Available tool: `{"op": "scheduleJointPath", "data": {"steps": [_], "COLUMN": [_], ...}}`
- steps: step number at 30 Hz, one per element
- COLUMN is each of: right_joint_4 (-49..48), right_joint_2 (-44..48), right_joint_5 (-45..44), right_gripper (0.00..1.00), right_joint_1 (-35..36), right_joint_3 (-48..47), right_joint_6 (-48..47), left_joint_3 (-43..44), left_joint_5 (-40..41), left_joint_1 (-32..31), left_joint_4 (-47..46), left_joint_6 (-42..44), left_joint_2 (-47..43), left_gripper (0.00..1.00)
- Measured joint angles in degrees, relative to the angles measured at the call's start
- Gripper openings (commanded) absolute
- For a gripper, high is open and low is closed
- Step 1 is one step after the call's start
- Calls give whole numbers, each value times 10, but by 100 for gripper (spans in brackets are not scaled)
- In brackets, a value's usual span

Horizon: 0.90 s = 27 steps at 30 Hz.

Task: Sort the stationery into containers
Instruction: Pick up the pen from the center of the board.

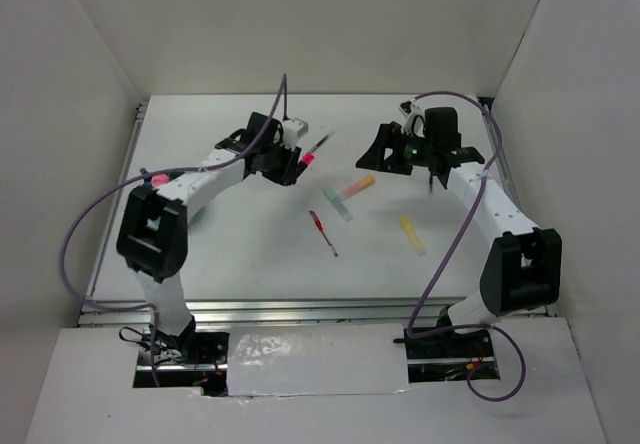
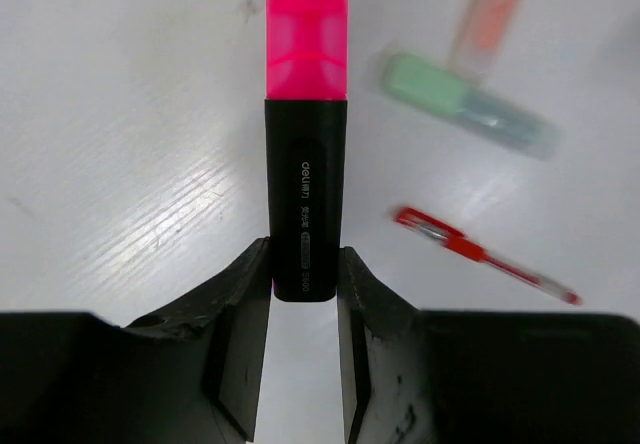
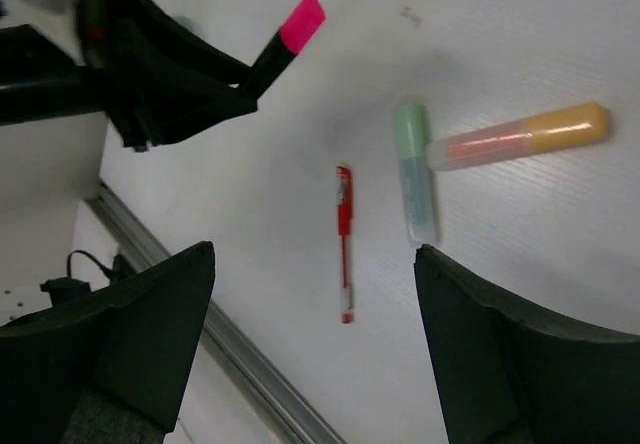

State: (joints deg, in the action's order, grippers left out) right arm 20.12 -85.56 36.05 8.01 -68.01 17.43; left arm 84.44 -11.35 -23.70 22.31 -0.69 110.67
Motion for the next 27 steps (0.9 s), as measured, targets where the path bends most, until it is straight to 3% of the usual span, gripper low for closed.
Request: {"op": "scheduleJointPath", "data": {"steps": [6, 10, 18, 27], "right_joint_4": [-22, -51, -96, -110], "right_joint_2": [1, -3, -27, -59], "right_joint_5": [24, 38, 49, 37], "right_gripper": [83, 83, 84, 85], "right_joint_1": [61, 114, 177, 205], "right_joint_3": [-65, -135, -211, -204], "right_joint_6": [60, 101, 130, 154], "left_joint_3": [-44, -64, -84, -92], "left_joint_5": [-20, -25, -29, -39], "left_joint_1": [7, 6, 6, 7], "left_joint_4": [-14, -11, 32, 42], "left_joint_6": [-13, -12, -11, -24], "left_joint_2": [-225, -329, -378, -409], "left_gripper": [11, 12, 12, 12]}}
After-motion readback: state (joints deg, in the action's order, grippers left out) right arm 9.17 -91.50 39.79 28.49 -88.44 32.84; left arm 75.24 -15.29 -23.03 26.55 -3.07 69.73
